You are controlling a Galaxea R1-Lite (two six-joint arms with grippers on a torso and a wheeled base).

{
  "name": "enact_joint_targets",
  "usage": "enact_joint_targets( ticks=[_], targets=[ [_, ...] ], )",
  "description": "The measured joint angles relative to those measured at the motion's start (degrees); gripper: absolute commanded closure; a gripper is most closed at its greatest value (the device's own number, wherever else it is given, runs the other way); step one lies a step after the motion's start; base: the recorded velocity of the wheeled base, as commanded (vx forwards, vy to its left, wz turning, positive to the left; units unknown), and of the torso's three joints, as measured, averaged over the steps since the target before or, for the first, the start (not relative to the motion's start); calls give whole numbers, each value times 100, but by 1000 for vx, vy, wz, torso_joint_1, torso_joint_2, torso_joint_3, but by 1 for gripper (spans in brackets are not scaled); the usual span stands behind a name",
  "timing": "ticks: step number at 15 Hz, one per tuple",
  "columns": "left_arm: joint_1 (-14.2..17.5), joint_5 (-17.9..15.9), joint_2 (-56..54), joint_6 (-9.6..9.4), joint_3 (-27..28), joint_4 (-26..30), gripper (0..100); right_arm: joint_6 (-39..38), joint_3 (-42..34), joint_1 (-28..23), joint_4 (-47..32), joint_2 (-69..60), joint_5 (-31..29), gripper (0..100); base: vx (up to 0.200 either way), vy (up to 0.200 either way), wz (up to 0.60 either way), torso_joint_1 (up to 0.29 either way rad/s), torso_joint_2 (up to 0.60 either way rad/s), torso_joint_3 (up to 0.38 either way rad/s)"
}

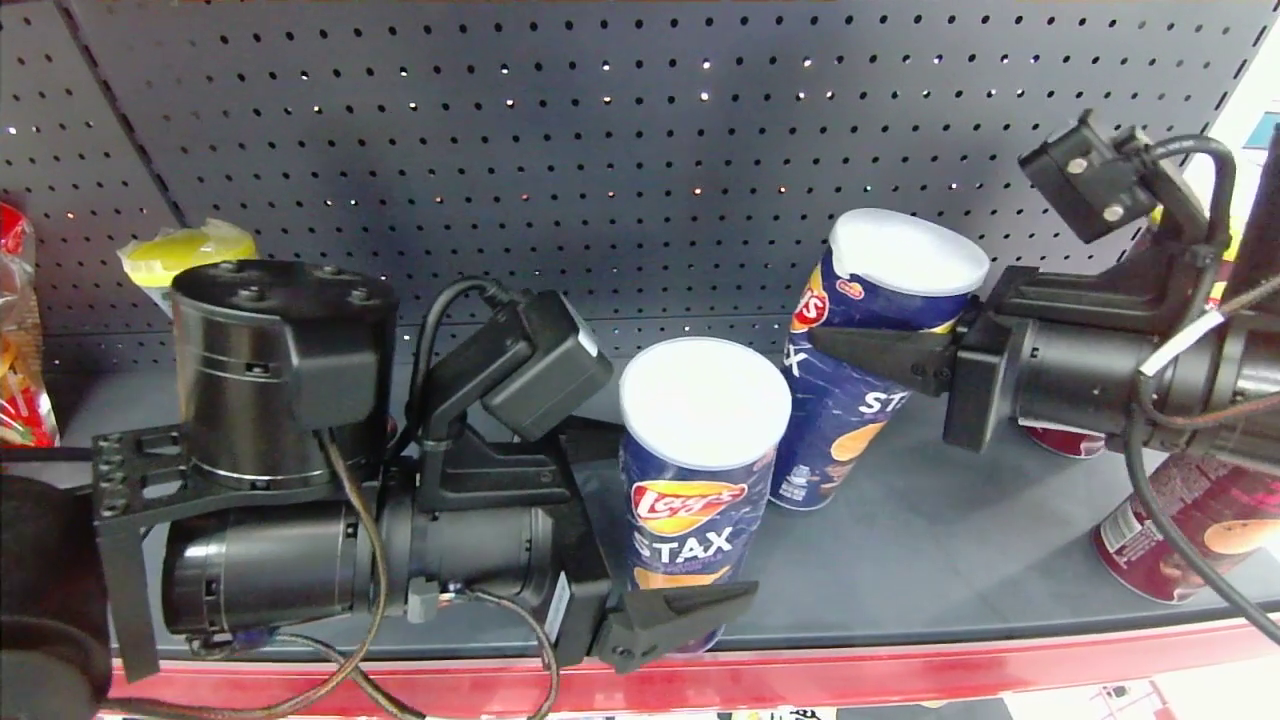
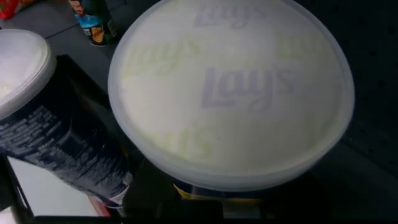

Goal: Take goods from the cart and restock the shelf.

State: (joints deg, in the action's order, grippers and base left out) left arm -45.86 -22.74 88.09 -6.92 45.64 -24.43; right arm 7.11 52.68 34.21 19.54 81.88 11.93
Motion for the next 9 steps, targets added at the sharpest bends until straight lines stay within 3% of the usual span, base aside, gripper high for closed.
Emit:
enact_joint_targets(
  ticks=[9],
  targets=[
    [413, -28, -571, 9, -689, 2, 0, -2, 918, 16, -37, 1025, 44, 100, 0, 0, 0, 0, 0, 0]
  ],
)
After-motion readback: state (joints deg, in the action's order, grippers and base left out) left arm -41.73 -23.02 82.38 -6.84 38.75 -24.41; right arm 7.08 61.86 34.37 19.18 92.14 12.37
